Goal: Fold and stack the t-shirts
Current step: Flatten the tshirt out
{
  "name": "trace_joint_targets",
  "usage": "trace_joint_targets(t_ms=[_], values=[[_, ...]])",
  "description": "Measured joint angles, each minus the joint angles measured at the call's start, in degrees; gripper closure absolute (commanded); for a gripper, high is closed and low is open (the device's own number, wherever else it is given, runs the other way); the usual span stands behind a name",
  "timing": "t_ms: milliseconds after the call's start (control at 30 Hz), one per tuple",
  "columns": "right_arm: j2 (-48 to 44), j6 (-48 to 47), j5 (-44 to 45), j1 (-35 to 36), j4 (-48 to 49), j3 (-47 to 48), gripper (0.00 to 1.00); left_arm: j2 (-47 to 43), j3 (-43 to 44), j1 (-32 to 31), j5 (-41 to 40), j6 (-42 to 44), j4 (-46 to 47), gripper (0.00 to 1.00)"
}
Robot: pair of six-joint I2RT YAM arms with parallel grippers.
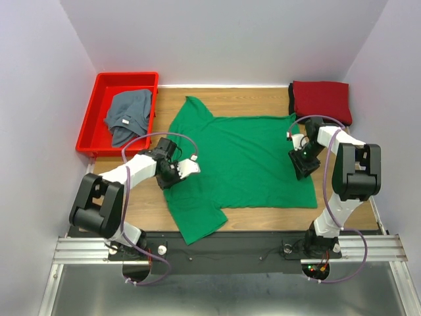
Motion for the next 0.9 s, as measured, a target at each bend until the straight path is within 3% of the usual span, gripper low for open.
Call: trace_joint_targets(t_ms=[267, 433, 667, 900], values=[[-2.2, -1.6, 0.8, 0.8, 0.5, -2.4, 0.54, -7.7, -6.8, 0.0, 0.2, 0.1, -0.8, 0.71], [-3.1, -1.9, -0.4, 0.8, -1.2, -2.0, 0.54, -8.3, -6.8, 0.0, 0.6, -0.1, -2.6, 0.61], [-4.2, -1.3, -3.2, 0.8, -2.4, 3.9, 0.55, -7.1, 1.3, 0.9, 4.3, -2.1, -5.0, 0.6], [0.7, 0.4, -4.0, 1.1, -0.4, 7.0, 0.55, 3.2, 10.1, 2.5, 7.2, -7.0, -0.6, 0.6]])
